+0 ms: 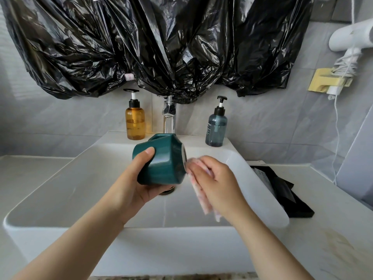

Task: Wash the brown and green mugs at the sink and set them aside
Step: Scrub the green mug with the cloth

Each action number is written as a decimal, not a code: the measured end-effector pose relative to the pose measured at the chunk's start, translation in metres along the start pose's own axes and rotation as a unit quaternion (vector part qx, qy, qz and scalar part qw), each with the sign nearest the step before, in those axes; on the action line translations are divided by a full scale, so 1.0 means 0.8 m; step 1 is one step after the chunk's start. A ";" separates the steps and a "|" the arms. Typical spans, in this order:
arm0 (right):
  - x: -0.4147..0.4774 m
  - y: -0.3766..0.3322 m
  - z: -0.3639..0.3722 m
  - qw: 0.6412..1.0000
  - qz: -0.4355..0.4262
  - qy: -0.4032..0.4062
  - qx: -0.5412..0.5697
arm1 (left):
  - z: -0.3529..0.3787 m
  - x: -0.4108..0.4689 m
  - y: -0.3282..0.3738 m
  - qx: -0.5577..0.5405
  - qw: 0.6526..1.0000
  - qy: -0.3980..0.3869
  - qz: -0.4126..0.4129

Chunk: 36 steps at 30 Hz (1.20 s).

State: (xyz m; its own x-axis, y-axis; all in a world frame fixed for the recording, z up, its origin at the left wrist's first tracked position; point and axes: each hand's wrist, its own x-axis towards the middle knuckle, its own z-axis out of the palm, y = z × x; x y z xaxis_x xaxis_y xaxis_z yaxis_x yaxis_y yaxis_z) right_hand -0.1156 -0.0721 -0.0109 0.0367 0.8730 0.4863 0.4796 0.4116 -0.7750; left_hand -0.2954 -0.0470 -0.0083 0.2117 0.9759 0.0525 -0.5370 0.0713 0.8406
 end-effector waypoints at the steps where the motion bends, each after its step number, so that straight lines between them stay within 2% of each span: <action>1: 0.001 0.010 -0.009 0.999 0.021 0.021 -0.039 | 0.002 -0.001 -0.001 -0.001 1.000 0.000 -0.001; 5: -0.002 0.018 -0.038 0.990 0.049 0.122 -0.039 | 0.008 -0.003 -0.001 -0.003 1.000 -0.001 -0.001; 11: -0.031 -0.009 -0.059 0.991 0.043 0.124 0.015 | 0.013 -0.009 0.002 0.009 1.000 0.025 -0.009; 18: -0.087 -0.016 -0.115 0.982 0.058 0.177 0.046 | 0.041 -0.052 0.002 0.074 0.997 0.001 0.010; 23: -0.139 0.019 -0.155 0.977 0.125 0.165 -0.058 | 0.061 -0.111 -0.012 0.122 0.991 -0.045 0.018; 30: -0.218 0.073 -0.196 0.944 0.219 0.108 -0.222 | 0.071 -0.174 -0.054 0.205 0.977 -0.062 0.013; 36: -0.257 0.100 -0.211 0.934 0.255 0.087 -0.235 | 0.073 -0.201 -0.086 0.249 0.967 -0.057 0.002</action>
State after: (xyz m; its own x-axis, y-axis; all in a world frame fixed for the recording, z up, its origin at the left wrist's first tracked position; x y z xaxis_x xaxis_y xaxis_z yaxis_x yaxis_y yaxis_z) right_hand 0.0637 -0.2627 -0.1049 0.4871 0.8518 0.1926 0.6913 -0.2413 -0.6811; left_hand -0.2449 -0.2211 -0.0426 0.3148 0.9447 0.0913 -0.0846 -0.0679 0.9941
